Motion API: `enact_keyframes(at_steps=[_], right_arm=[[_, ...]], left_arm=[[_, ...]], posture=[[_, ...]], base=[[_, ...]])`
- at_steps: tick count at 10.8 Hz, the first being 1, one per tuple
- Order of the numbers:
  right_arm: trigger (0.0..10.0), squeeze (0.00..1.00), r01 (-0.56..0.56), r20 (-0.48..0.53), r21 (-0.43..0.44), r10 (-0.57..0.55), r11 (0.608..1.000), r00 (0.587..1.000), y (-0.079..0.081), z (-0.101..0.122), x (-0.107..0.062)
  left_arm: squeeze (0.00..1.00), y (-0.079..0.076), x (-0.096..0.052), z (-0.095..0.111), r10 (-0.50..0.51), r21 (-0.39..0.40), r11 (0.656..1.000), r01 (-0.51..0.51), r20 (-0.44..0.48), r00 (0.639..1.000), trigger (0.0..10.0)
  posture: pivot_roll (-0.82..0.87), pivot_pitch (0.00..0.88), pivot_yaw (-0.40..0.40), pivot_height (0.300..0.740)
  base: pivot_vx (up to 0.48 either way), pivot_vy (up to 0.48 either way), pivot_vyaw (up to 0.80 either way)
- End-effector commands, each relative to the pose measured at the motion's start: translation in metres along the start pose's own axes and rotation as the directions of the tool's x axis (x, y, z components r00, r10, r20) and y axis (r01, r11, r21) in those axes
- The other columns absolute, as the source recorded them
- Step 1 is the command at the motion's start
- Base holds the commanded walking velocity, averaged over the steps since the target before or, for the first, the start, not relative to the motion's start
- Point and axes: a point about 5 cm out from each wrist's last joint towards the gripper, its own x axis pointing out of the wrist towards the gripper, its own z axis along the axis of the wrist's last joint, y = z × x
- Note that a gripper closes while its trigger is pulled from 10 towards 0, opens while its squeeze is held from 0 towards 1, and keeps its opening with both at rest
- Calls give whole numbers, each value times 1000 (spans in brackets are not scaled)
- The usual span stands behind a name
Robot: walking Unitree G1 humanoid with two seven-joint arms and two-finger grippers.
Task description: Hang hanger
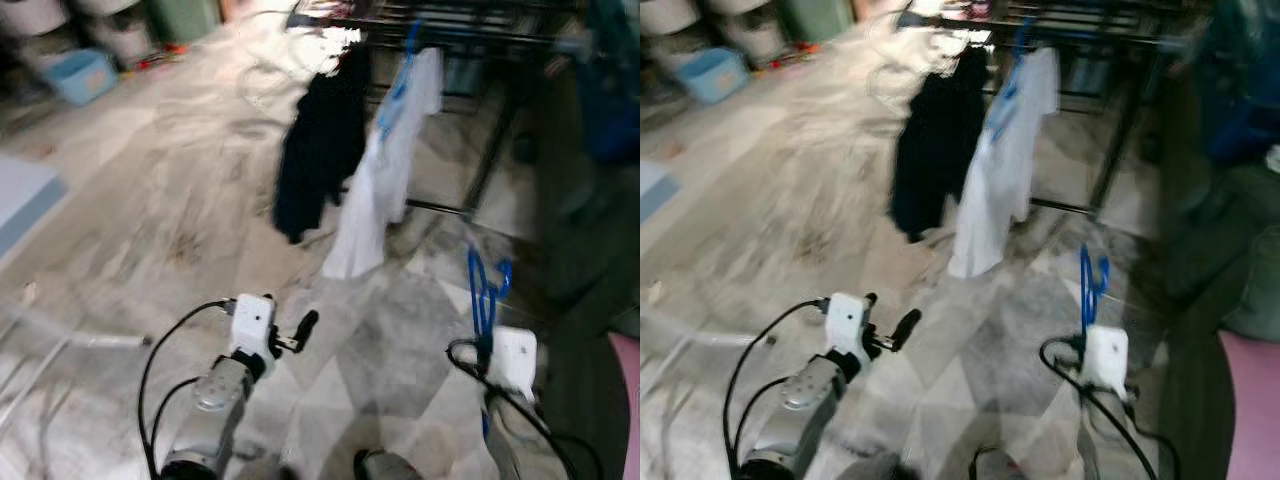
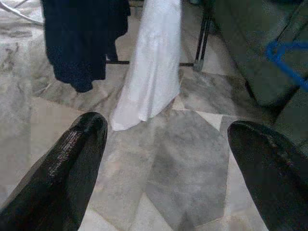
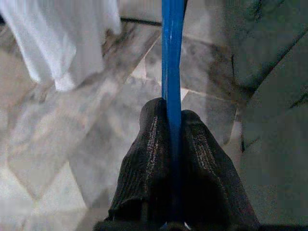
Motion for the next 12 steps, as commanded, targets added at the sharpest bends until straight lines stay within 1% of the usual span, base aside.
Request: enact_keyframes(at_steps=[1, 3, 4, 5, 8, 12], right_arm=[[10000, 0, -19, -17, 0, 19, 1000, 1000, 6, -7, -4], [10000, 0, -9, 3, -7, 9, 1000, 1000, 4, -4, -4], [10000, 0, -2, 18, -22, 3, 1000, 1000, 3, -3, -3], [10000, 0, 1, 18, -19, -1, 1000, 1000, 2, -2, -3], [10000, 0, 4, 23, -14, -3, 1000, 1000, 2, 1, 0], [10000, 0, -5, 27, -20, 5, 1000, 1000, 3, 3, 4]], left_arm=[[0, 6, -4, -2, 24, -1, 1000, -24, -10, 1000, 10000], [0, 7, -4, -2, 23, -1, 1000, -23, -10, 1000, 10000], [0, 7, -4, -2, 22, -2, 1000, -22, -10, 1000, 10000], [0, 7, -4, -2, 21, -1, 1000, -21, -11, 1000, 10000], [0, 7, -4, -1, 20, -11, 1000, -20, -7, 1000, 10000], [0, 8, -5, -2, 28, -6, 1000, -28, -9, 1000, 10000]], posture=[[-204, 210, 77, 740], [-204, 211, 79, 740], [-204, 211, 79, 740], [-204, 212, 81, 740], [-198, 213, 79, 740], [-189, 216, 76, 740]], base=[[349, 0, -800], [349, 0, -634], [337, 0, 0], [337, 0, 0], [291, 339, 0], [275, 394, 0]])
